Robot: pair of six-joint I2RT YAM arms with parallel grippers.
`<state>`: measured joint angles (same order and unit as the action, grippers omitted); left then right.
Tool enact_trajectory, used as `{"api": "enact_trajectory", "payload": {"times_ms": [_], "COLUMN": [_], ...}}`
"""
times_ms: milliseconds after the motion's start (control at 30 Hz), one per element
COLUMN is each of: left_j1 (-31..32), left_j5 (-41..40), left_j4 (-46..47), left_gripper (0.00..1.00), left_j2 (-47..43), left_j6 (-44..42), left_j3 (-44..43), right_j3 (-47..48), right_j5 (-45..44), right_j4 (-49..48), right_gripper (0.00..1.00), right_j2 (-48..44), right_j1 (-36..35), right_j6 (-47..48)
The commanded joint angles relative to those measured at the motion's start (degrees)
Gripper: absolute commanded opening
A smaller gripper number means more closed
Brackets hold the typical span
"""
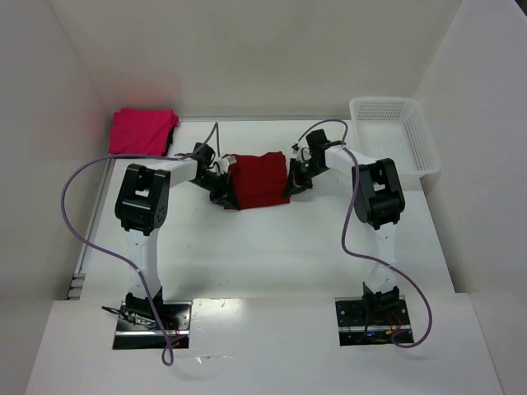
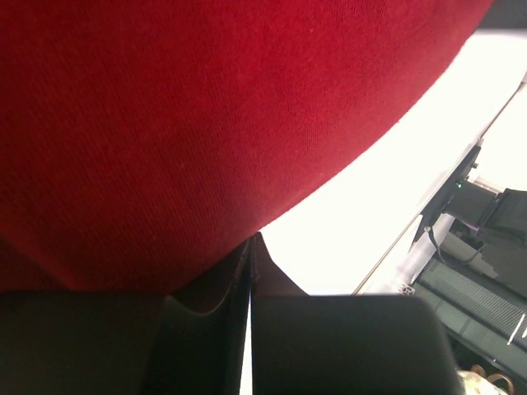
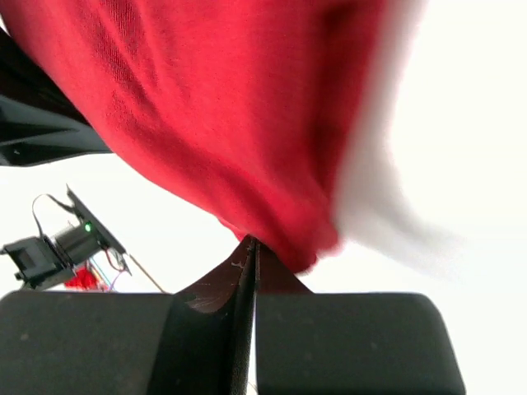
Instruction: Fold and stack the t-shirts
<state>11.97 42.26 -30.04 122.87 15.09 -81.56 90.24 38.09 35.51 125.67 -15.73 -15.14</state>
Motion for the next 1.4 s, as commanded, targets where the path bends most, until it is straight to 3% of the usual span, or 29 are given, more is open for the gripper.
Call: {"api": "enact_trajectory", "payload": {"times_ms": [0, 200, 500, 767, 1067, 1367], "left_j1": [-1.42, -1.42, -1.42, -1.42, -1.42, -1.42], "left_j5": [-3.07, -1.74, -1.22, -1.22, -0.69, -1.22], "left_j4": [-2.03, -2.57, -2.57, -2.04, -1.51, -1.51], "left_gripper": [0.05, 0.05, 0.05, 0.05, 0.05, 0.05], "left_j2": [-1.32, -3.07, -3.25, -2.72, -2.20, -2.19], "left_j6": [-2.43, -2.96, -2.96, -2.96, -2.96, -2.96], "left_j3": [-0.09, -0.09, -1.23, -0.62, -0.62, 0.44], "right_j3": [1.60, 5.73, 10.22, 15.49, 19.01, 17.69], "right_j5": [-4.53, 6.64, 7.09, -1.60, -10.22, -26.83], "right_j4": [2.37, -7.98, -24.15, -25.49, -22.86, -17.85], "right_gripper": [0.00, 0.00, 0.00, 0.00, 0.00, 0.00], "right_j2": [-6.30, -12.02, -5.62, 6.59, 10.30, 6.52], "right_j1": [4.65, 5.27, 0.61, -1.68, -1.07, 0.87], "right_j6": [1.35, -7.44, -19.75, -22.66, -20.64, -14.93]}}
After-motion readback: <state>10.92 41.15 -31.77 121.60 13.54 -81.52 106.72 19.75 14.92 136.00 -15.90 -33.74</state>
